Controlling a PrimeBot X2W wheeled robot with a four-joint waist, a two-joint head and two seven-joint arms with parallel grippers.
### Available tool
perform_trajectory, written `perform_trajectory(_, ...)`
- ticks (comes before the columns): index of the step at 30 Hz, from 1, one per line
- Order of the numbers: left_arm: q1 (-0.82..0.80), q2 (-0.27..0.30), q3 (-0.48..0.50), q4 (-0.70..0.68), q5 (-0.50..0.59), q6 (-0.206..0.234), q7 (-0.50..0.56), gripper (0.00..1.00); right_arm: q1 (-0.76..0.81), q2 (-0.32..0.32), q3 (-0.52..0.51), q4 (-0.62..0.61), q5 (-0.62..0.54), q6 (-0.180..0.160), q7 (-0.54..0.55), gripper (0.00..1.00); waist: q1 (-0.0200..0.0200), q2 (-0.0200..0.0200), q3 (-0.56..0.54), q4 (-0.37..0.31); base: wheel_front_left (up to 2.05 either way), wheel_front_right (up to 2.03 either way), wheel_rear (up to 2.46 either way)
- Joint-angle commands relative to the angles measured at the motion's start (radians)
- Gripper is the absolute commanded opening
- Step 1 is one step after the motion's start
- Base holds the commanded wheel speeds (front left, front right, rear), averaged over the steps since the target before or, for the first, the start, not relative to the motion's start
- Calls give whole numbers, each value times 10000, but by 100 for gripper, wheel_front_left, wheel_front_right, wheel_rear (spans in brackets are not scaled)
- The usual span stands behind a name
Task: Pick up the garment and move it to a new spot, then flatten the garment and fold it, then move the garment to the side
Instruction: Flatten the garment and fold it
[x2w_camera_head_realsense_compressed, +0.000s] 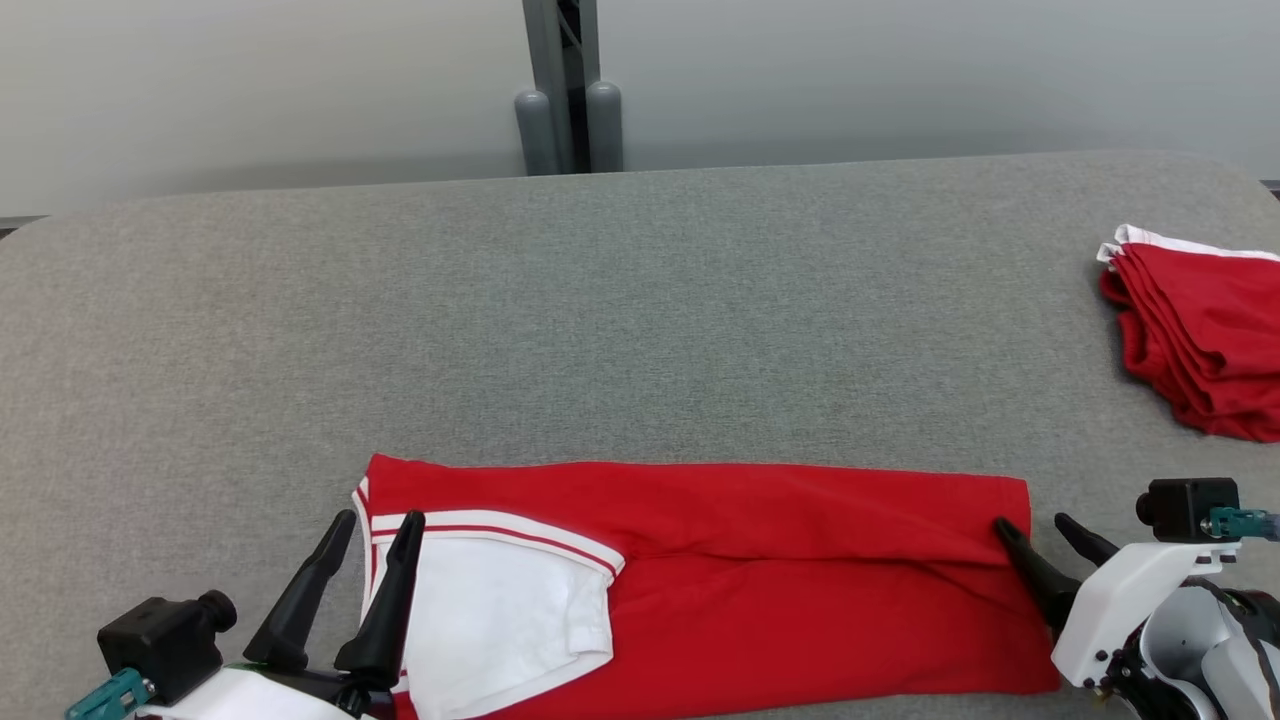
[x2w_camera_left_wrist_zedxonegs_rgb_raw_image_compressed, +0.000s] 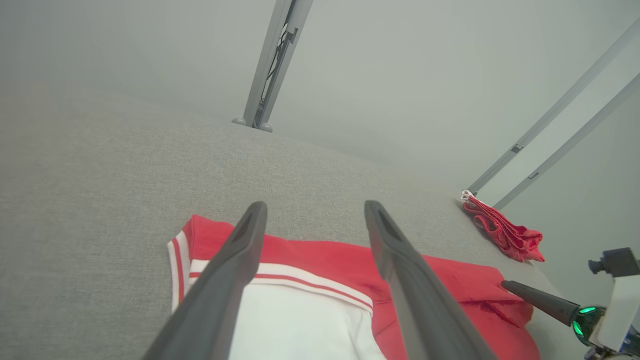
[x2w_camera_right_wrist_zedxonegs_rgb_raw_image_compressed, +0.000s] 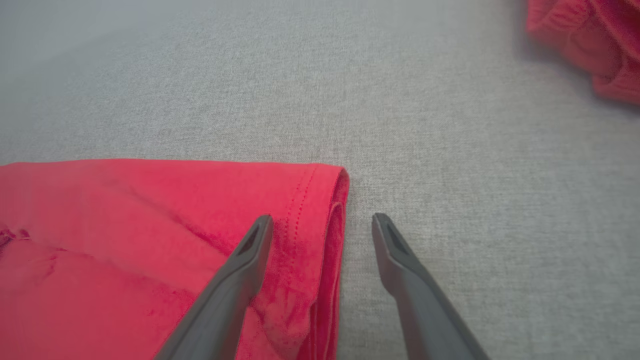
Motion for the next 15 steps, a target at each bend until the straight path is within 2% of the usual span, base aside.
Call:
perform_trajectory(1, -144, 16, -9, 70, 63, -46, -88, 100, -39, 22, -110, 164, -79, 1, 178, 100, 0, 0, 1, 218, 0, 0, 0)
perform_trajectory(11, -82, -43, -40, 182, -11, -102, -241, 100, 935, 8, -513, -173, -447, -1, 732, 100, 0, 0, 40, 540, 0, 0, 0)
perform_trajectory(15, -41, -53, -39, 220, -44, -120, -275, 100, 1479, 203, -953, -531, -904, -1, 1134, 100, 0, 0, 37, 556, 0, 0, 0)
